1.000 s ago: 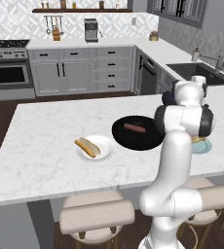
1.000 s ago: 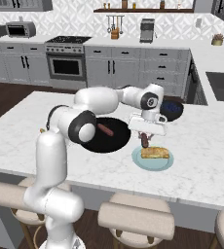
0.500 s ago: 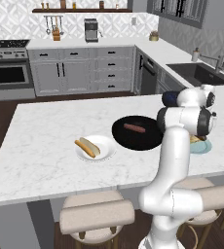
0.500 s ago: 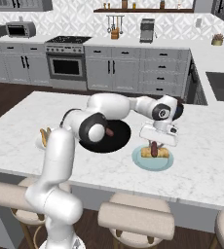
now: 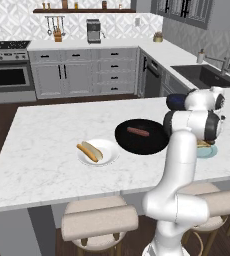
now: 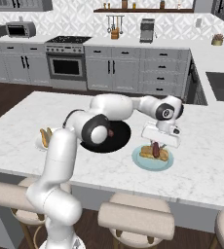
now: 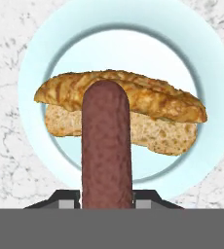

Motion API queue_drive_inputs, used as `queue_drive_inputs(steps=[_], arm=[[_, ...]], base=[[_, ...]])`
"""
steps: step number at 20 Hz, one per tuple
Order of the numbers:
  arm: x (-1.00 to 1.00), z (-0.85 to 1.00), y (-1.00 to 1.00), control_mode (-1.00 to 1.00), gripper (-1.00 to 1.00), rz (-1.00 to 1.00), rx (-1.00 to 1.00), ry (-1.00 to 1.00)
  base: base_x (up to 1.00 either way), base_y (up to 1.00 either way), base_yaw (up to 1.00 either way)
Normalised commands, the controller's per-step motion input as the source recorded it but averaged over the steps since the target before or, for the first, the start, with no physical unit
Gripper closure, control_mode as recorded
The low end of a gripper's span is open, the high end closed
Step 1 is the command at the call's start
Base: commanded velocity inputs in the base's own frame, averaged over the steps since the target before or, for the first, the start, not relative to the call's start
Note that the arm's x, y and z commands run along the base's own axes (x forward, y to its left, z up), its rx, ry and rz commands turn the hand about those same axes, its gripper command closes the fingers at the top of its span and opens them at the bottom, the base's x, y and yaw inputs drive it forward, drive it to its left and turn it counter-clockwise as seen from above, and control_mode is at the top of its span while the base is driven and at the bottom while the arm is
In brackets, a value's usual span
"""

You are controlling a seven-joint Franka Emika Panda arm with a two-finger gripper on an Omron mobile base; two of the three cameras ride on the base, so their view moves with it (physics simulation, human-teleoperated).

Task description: Place one bun and one sausage from the bowl on each plate.

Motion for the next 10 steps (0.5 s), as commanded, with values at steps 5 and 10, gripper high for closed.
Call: queue_drive_inputs(steps=[5, 10], arm=[[-0.12, -0.25, 0.00, -1.00, -1.00, -0.03, 0.00, 0.00], [-0.14, -0.15, 0.00, -1.00, -1.00, -0.04, 0.00, -0.03]], base=[[0.00, 0.00, 0.00], [0.00, 0.00, 0.00]])
